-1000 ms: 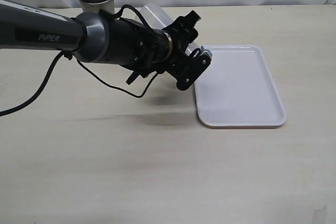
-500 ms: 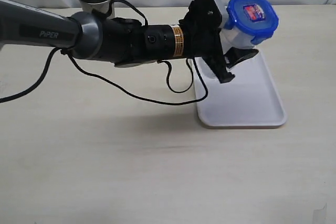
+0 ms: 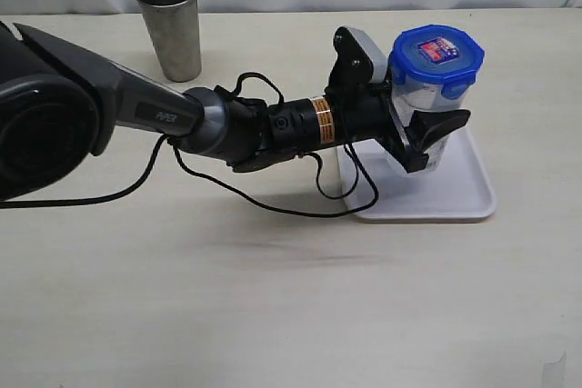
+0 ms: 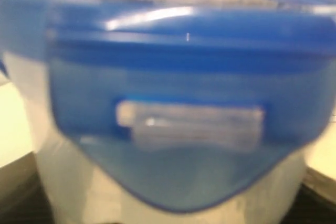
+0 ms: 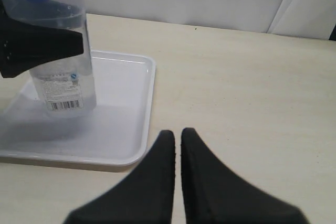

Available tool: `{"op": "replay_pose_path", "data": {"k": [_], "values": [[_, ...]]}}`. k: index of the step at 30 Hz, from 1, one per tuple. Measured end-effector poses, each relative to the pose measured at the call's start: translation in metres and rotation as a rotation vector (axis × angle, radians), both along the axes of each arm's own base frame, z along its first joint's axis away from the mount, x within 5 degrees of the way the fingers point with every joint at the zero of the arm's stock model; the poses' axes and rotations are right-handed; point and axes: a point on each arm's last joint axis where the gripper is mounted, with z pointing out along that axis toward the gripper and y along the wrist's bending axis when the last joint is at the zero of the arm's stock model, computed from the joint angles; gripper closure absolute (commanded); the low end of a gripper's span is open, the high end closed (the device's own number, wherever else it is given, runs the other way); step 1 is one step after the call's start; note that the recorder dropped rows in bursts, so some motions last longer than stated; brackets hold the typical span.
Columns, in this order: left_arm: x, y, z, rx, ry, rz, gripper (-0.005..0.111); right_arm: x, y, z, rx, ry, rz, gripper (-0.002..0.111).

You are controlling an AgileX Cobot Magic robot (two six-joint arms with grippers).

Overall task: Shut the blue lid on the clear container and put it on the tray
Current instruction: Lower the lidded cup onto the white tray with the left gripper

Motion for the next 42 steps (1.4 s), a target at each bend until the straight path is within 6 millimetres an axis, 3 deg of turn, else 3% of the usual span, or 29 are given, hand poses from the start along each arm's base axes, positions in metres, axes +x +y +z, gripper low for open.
{"op": "replay_pose_path", "data": {"k": [9,14,25,37,42], "values": [[-0.014,-0.028,-0.009,-0.033,-0.003,-0.078,0.107,0.0,0.0,0.0,0.0,0.0,0.0,0.104],[-0.018,-0.03,-0.02,0.017,-0.005,-0.104,0.107,0.0,0.0,0.0,0.0,0.0,0.0,0.104],[-0.018,-0.03,-0.02,0.022,-0.025,-0.104,0.107,0.0,0.0,0.0,0.0,0.0,0.0,0.104],[0.027,0.005,-0.021,0.024,0.001,0.075,0.107,0.0,0.0,0.0,0.0,0.0,0.0,0.104],[0.029,0.006,-0.024,0.05,0.02,0.089,0.107,0.0,0.0,0.0,0.0,0.0,0.0,0.104]]}}
